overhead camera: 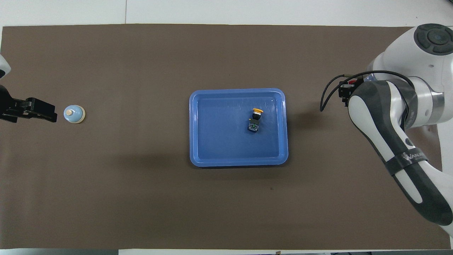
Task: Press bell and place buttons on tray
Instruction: 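Grasp the red-capped button with the right gripper, then place the red button in the tray beside the yellow one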
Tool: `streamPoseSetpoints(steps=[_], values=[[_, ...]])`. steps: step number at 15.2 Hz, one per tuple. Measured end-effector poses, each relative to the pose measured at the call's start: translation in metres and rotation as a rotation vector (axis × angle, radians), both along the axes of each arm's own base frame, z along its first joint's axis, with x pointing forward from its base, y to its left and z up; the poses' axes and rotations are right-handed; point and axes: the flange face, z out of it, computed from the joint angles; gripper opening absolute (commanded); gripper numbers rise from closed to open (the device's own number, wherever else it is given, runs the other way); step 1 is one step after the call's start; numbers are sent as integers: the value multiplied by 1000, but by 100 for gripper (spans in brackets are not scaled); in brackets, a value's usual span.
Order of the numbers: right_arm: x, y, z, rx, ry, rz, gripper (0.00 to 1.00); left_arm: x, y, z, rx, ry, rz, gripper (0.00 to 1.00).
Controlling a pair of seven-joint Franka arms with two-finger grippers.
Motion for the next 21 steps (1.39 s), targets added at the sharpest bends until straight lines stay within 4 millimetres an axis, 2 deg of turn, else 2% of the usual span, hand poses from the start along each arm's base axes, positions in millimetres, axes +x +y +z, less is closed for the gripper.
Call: streamPoseSetpoints(steps=[4, 6, 9, 13, 15, 16, 21], values=[[-17, 103, -6, 26, -11, -48, 0, 0, 0, 0, 0, 0, 0, 100], [-30, 146, -11, 41, -5, -67, 0, 0, 0, 0, 0, 0, 0, 100], [-47, 204, -29, 52, -21, -95, 0, 0, 0, 0, 0, 0, 0, 100], [-63, 268, -66, 86, -57, -137, 0, 0, 0, 0, 0, 0, 0, 100], [-67, 290, -84, 105, -77, -139, 0, 0, 0, 0, 0, 0, 0, 100], [-66, 293, -91, 111, -83, -138, 0, 0, 0, 0, 0, 0, 0, 100], [-57, 281, -110, 111, -92, -159, 0, 0, 0, 0, 0, 0, 0, 100]])
